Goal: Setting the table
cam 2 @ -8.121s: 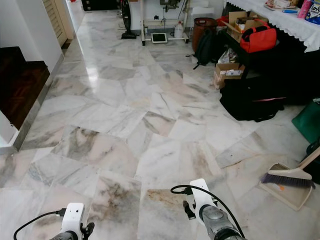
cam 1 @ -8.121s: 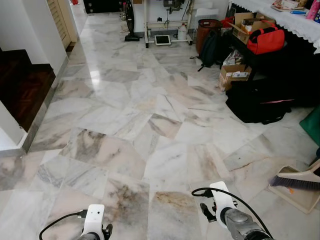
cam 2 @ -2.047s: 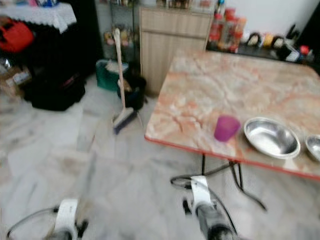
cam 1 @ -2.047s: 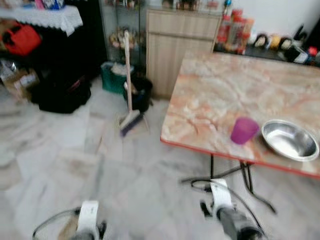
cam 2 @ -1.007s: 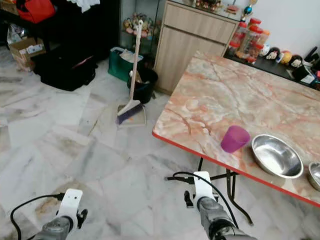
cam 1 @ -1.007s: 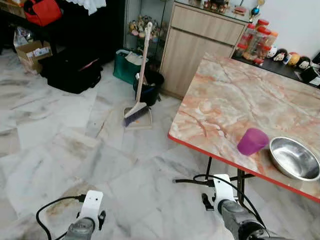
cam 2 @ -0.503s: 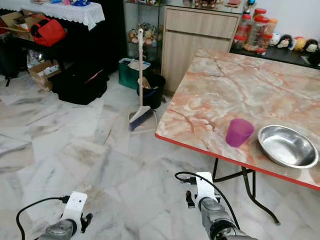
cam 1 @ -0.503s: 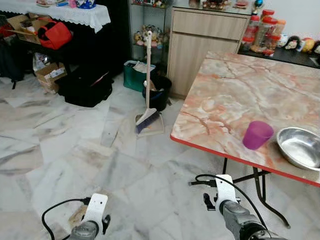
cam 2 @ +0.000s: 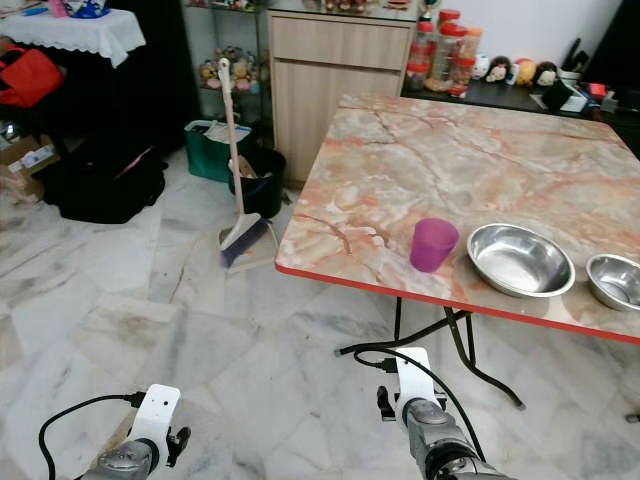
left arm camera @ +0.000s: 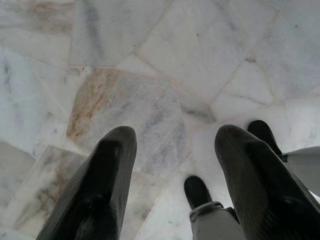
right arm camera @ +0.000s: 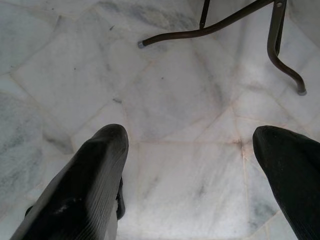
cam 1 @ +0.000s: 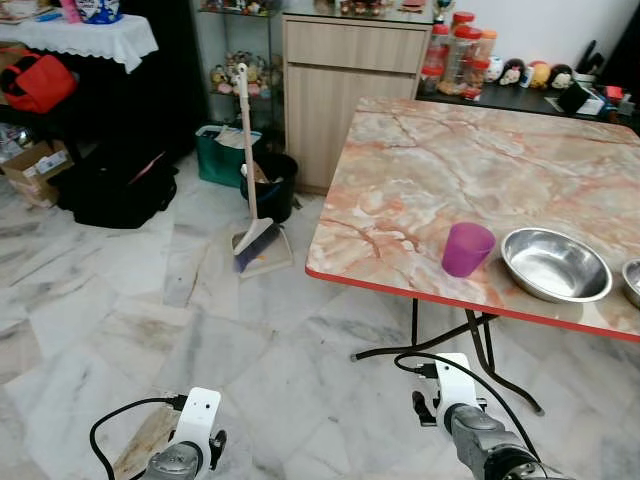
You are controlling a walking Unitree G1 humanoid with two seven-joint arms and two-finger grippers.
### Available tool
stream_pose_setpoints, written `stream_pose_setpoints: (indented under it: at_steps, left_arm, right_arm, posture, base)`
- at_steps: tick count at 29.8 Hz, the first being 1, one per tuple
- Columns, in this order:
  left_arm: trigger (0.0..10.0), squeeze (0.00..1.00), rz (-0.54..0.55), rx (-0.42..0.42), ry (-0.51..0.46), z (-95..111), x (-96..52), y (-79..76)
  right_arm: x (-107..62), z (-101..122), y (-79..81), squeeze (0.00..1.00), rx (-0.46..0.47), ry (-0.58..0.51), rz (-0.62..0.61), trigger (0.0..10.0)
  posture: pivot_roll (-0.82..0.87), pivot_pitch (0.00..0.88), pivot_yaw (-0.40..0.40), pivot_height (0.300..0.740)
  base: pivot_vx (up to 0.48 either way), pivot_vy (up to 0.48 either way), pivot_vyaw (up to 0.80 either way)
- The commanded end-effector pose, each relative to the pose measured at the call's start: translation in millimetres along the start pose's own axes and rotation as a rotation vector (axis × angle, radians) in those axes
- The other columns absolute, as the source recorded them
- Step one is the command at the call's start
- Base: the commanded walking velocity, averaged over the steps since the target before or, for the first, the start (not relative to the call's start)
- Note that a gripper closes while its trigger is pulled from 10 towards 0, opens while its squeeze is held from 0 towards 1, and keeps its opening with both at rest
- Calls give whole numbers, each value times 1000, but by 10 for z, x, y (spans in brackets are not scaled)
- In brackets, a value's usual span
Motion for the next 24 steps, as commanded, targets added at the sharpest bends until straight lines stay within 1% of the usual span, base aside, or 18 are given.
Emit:
stream_pose_setpoints:
  at_steps: [1,6,8,18,21,24]
  left_arm:
    - [10000,0,-2,0,6,-26,-4,-15]
    - [10000,0,3,10,5,-21,-4,4]
    - [10000,0,-2,24,2,-14,-3,11]
    - [10000,0,3,24,0,-11,-5,38]
    - [10000,0,4,22,-1,-12,-5,43]
    - [10000,0,3,21,-1,-12,-5,42]
  right_arm:
    - [-1,0,-20,0,5,3,-7,10000]
    - [0,7,-9,0,1,4,-6,10000]
    - [0,16,2,0,14,-3,-3,10000]
    - [1,41,34,0,23,-20,11,10000]
    - [1,23,33,0,18,-3,9,10000]
    - [1,20,35,0,10,2,12,10000]
  posture:
    - [-2,0,-30,740]
    - [0,0,-29,740]
    - [-1,0,-27,740]
    - [2,0,-20,740]
    - [1,0,-18,740]
    - [1,0,-18,740]
  base:
    - [0,0,-575]
    - [0,0,-579]
    - [0,-255,-547]
    - [0,-266,0]
    - [0,-266,0]
    - [0,-273,-619]
Point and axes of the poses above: a point about 5 cm out from each wrist's last joint towards the gripper, its own x axis pointing out of the wrist towards the gripper, its own z axis along the axis of the wrist's last joint, y = z × x, the point moved 4 cm from there along x, pointing out of the wrist towards the gripper, and after that the axes turned 11 degrees about x, right-handed, at the moved point
